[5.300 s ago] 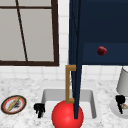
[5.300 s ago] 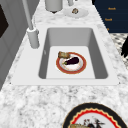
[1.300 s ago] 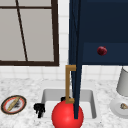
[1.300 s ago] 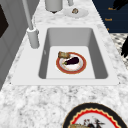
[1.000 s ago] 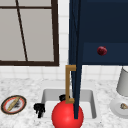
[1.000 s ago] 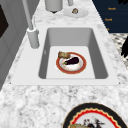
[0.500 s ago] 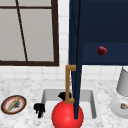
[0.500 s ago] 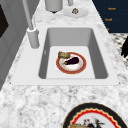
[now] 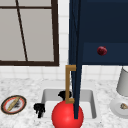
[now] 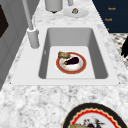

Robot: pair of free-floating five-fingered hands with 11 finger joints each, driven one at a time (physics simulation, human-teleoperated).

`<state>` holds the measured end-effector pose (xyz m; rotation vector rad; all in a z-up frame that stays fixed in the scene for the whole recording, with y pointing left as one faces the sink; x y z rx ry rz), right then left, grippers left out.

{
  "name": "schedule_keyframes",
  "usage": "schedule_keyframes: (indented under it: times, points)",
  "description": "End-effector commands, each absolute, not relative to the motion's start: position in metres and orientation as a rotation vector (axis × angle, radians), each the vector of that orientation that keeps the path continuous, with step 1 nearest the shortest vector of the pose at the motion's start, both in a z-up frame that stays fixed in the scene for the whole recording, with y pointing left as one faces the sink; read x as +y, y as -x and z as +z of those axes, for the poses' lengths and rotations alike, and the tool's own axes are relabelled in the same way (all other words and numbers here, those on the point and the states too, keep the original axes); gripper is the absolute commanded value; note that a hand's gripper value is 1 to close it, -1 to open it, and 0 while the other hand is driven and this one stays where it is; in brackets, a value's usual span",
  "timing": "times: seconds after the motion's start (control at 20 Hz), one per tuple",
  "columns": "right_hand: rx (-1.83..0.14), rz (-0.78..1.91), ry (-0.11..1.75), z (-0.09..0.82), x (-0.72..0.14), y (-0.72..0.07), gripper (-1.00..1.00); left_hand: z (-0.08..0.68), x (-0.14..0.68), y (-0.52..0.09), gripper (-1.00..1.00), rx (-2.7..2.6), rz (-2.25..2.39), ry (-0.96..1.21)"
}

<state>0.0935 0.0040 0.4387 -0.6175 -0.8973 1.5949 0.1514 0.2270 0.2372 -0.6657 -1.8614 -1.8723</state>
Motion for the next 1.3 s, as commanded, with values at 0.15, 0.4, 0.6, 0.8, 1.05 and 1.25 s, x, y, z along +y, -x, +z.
schedule_keyframes:
  times: [0.15,0.4,0.6,0.8,1.05,1.25]
  points:
    - [-0.892,1.594,0.617,0.475,0.0,-0.093,-1.0,0.237,0.227,-0.151,0.0,-1.861,-1.872,0.666]
    - [-0.879,1.561,0.625,0.5,-0.008,-0.086,-1.0,0.237,0.227,-0.151,0.0,-1.861,-1.872,0.666]
    - [-0.889,1.541,0.618,0.515,-0.022,-0.082,-1.0,0.237,0.227,-0.151,0.0,-1.861,-1.872,0.666]
    - [-0.886,1.562,0.559,0.519,-0.04,-0.085,-1.0,0.237,0.227,-0.151,0.0,-1.861,-1.872,0.666]
    - [-0.944,1.577,0.544,0.517,-0.072,-0.086,-1.0,0.237,0.227,-0.151,0.0,-1.861,-1.872,0.666]
    - [-0.966,1.587,0.511,0.519,-0.095,-0.087,-1.0,0.237,0.227,-0.151,0.0,-1.861,-1.872,0.666]
